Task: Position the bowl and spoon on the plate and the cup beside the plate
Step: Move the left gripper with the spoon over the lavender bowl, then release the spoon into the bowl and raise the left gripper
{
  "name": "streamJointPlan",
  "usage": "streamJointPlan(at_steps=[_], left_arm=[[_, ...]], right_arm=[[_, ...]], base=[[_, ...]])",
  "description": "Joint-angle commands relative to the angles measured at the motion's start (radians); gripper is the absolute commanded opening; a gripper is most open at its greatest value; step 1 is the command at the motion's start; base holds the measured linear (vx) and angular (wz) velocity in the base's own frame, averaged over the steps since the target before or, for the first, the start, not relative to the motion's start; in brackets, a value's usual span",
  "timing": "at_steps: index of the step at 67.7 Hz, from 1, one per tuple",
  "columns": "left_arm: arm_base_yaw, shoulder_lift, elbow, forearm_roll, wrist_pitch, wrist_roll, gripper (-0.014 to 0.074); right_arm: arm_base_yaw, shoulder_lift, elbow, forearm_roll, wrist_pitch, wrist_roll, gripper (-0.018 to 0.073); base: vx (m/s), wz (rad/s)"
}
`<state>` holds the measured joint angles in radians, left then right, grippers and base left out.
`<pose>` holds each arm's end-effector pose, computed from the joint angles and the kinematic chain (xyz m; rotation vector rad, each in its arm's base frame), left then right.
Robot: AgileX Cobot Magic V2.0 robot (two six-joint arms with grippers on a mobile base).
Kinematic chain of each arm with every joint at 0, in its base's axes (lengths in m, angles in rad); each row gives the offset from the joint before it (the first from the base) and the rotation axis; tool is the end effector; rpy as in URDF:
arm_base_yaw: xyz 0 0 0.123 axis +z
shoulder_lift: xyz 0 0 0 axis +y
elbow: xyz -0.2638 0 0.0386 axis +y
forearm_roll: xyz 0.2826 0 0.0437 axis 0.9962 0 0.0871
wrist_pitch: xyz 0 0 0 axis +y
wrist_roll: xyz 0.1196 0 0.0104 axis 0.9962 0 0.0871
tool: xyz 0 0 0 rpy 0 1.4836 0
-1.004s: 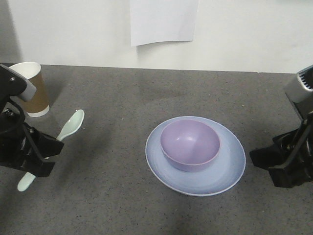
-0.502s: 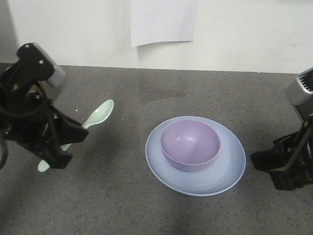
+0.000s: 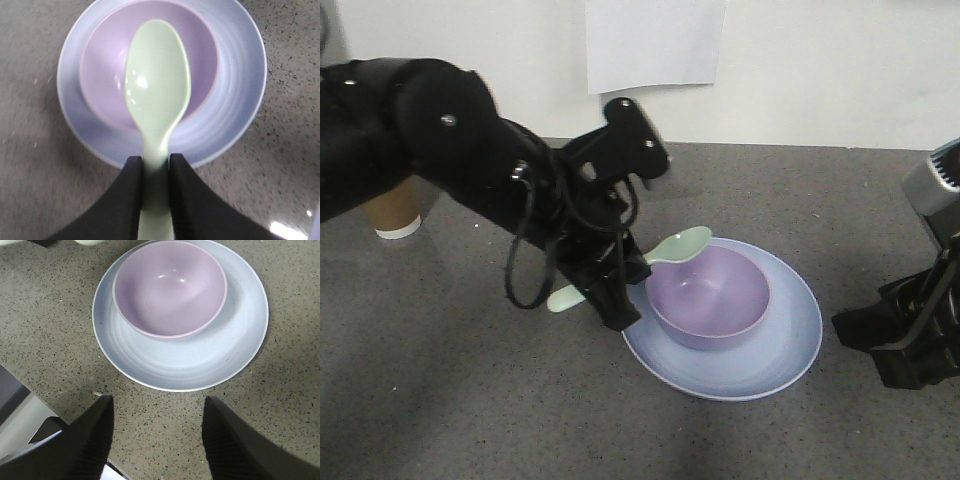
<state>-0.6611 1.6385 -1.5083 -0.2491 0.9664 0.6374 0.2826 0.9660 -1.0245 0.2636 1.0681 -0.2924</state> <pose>0.3057 -0.2687 0.2916 1.4660 2.1073 -0.3256 0.2163 0.0914 0.3300 -0.6427 2.3900 0.3364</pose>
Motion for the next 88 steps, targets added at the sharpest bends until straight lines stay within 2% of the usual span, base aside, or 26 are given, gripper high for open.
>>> streamJointPlan(at_steps=[1, 17, 25, 31, 88], left_arm=[[-0.046, 0.036, -0.106, 0.038, -0.034, -0.005, 0.0104], [-0.129, 0.188, -0.264, 0.235, -0.035, -0.014, 0.0104], [-0.14, 0.242, -0.294, 0.353, -0.033, -0.054, 0.0104], [-0.141, 0.268, -0.294, 0.407, -0.033, -0.064, 0.0104], [-0.149, 0.287, -0.29, 0.404, 0.022, -0.052, 0.0129]], right_arm=[[0.0, -0.011, -0.024, 0.014, -0.046, -0.008, 0.039], [0.0, -0.011, -0.024, 0.014, -0.046, -0.008, 0.039], [0.0, -0.011, -0.024, 0.014, -0.046, -0.008, 0.039], [0.0, -0.011, -0.024, 0.014, -0.046, -0.008, 0.039], [0.0, -0.011, -0.024, 0.014, -0.044, -0.008, 0.039]], base=[[0.0, 0.0], [0.0, 0.0], [0.0, 0.0], [0.0, 0.0], [0.0, 0.0]])
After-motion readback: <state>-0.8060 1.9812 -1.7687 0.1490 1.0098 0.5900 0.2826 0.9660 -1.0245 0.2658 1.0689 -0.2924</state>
